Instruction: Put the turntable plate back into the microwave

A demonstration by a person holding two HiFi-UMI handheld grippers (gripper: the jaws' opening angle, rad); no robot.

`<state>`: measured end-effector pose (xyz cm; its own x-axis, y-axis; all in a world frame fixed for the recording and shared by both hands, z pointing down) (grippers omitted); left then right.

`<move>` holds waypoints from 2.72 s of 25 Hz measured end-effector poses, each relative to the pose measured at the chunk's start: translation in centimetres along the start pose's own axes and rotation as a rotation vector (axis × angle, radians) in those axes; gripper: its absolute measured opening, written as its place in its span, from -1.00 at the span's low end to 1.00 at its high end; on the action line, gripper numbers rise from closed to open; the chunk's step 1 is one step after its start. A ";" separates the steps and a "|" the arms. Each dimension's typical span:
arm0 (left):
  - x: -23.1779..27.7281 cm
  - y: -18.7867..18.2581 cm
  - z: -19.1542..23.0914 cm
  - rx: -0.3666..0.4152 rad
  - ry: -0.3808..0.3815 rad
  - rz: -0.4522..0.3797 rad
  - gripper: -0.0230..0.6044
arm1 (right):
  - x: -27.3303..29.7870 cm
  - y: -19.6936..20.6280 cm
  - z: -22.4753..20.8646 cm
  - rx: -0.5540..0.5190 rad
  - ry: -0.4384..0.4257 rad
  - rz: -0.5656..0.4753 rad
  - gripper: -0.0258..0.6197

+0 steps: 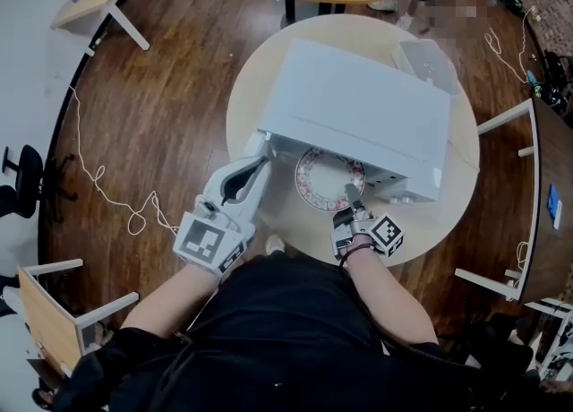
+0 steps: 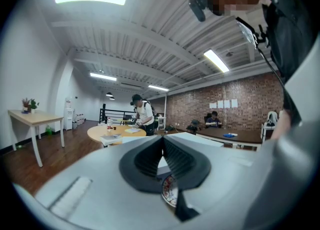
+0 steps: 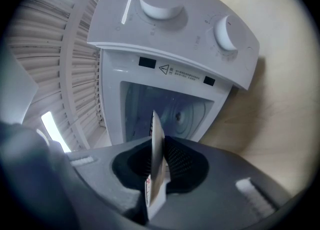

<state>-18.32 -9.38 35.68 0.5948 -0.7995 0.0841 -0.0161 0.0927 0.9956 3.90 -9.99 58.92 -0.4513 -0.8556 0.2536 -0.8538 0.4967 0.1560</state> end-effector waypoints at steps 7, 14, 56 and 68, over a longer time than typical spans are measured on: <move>0.5 -0.3 0.5 0.004 0.004 -0.001 -0.91 | 0.8 -0.2 0.1 -0.007 -0.007 -0.003 -0.83; 0.8 -0.4 0.8 0.005 0.006 0.002 -0.91 | 1.2 -0.3 0.2 0.007 0.001 -0.012 -0.83; 2.5 -0.3 4.1 -0.026 0.036 0.027 -0.91 | 4.7 -1.3 -0.1 -0.039 0.018 -0.083 -0.83; 3.6 0.5 4.8 -0.072 0.030 0.040 -0.91 | 5.5 -0.7 1.0 0.006 0.012 -0.076 -0.83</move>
<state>-20.09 -15.04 36.68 0.6188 -0.7761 0.1215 0.0169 0.1678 0.9857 1.75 -15.24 59.26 -0.3819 -0.8890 0.2526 -0.8872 0.4292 0.1692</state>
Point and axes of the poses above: the fingertips, and each gripper's own axes: x forward along the fingers, z to its left, y out of its underside, the point moved 2 cm from there along -x, backward along the fingers, and after that the axes turned 1 degree about -x, right-handed, at the moved point
